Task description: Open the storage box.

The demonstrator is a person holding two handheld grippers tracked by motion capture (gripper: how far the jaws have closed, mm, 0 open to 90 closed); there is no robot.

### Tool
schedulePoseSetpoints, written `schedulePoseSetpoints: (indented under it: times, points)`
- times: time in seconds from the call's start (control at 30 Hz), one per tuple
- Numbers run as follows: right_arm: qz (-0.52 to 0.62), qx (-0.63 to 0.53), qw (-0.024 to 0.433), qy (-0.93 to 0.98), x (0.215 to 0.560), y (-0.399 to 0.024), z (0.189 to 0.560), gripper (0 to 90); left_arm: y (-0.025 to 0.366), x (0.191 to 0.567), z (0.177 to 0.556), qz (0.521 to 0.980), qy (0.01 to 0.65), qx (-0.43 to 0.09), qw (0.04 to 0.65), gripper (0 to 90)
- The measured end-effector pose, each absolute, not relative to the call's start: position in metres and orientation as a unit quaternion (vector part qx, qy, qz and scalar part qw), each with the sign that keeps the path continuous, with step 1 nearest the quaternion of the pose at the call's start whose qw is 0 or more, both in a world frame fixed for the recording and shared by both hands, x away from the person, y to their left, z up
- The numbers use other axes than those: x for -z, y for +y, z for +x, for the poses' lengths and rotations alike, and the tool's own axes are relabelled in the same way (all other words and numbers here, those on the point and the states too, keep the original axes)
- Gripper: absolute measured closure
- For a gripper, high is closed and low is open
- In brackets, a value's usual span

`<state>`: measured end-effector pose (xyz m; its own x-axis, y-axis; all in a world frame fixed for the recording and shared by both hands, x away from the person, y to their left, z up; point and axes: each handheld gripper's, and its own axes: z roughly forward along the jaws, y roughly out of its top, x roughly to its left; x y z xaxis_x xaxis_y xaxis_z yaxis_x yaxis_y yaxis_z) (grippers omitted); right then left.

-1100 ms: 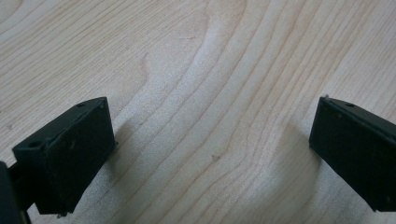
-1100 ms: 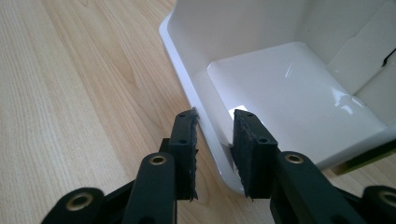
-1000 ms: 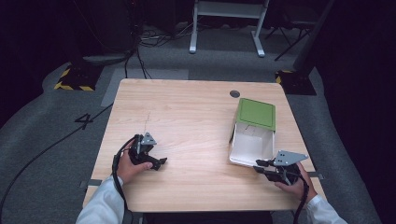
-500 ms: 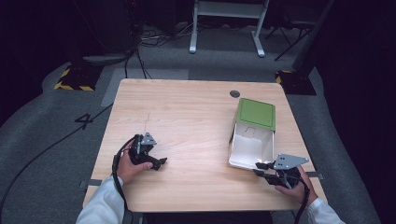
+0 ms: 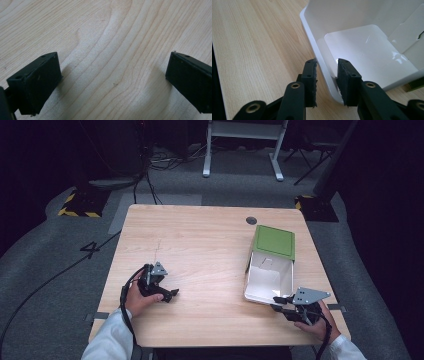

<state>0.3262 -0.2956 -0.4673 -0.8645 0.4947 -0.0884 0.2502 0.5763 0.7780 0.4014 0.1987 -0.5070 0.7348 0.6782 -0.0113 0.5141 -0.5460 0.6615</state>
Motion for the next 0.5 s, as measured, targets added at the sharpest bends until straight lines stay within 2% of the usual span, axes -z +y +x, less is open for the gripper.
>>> schedulePoseSetpoints:
  times: [0.4,0.5]
  points:
    - [0.210,-0.404,0.149,0.878,0.4665,-0.2942,0.3211,67.3,0.1987,0.5070,0.4013,0.870,0.343,-0.124,0.331,0.2]
    - [0.205,-0.404,0.142,0.880,0.4635,-0.2941,0.3205,60.4,0.1987,0.5070,0.4013,0.870,0.343,-0.124,0.331,0.2]
